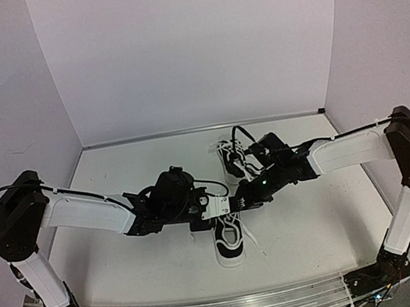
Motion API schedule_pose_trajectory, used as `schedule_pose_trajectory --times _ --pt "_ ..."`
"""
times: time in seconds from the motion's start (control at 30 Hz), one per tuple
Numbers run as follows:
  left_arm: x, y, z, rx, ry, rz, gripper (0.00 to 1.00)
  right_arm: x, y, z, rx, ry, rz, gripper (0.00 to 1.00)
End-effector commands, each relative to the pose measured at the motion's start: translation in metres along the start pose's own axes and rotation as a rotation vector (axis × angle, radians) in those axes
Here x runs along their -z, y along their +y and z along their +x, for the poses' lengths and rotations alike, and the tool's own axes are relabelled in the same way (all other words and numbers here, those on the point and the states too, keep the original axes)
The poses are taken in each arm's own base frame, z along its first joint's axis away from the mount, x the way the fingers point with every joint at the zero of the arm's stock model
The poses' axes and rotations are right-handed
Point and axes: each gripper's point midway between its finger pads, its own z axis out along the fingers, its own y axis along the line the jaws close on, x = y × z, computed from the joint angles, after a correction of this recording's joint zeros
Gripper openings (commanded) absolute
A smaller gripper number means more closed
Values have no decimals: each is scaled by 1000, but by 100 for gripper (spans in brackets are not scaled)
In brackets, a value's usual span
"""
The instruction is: Tie the shoes
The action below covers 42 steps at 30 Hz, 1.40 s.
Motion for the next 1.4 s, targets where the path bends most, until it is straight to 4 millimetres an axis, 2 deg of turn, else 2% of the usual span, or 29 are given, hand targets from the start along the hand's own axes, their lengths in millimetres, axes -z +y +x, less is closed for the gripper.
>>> schedule_pose_trajectory --times 0.0,0.3,0.33,0.47,0.63,0.77,0.93,1.13,1.37 --pt "-9 11 -3 36 -15 -52 0 7 16 -19 27 -48 -44 0" --pt "-11 7 1 76 -23 -51 0 8 17 -20 27 -53 -48 0" --pt "-7 7 -1 74 -34 -51 1 8 17 -20 26 -53 -47 0" --pt "9 11 -8 57 -62 -76 16 6 16 -19 26 -51 -44 0" --pt "27 15 -17 17 -88 -87 17 4 14 -18 24 -45 -45 0" --pt "34 17 -16 1 -92 -89 19 4 15 -19 24 -45 -46 0" --pt "29 3 -4 -35 -44 -8 18 4 15 -18 25 -44 -48 0" --pt "20 -6 1 -77 -14 64 13 4 16 -19 26 -43 -52 0" --pt "10 -7 2 -97 -3 88 12 4 16 -19 24 -41 -54 0"
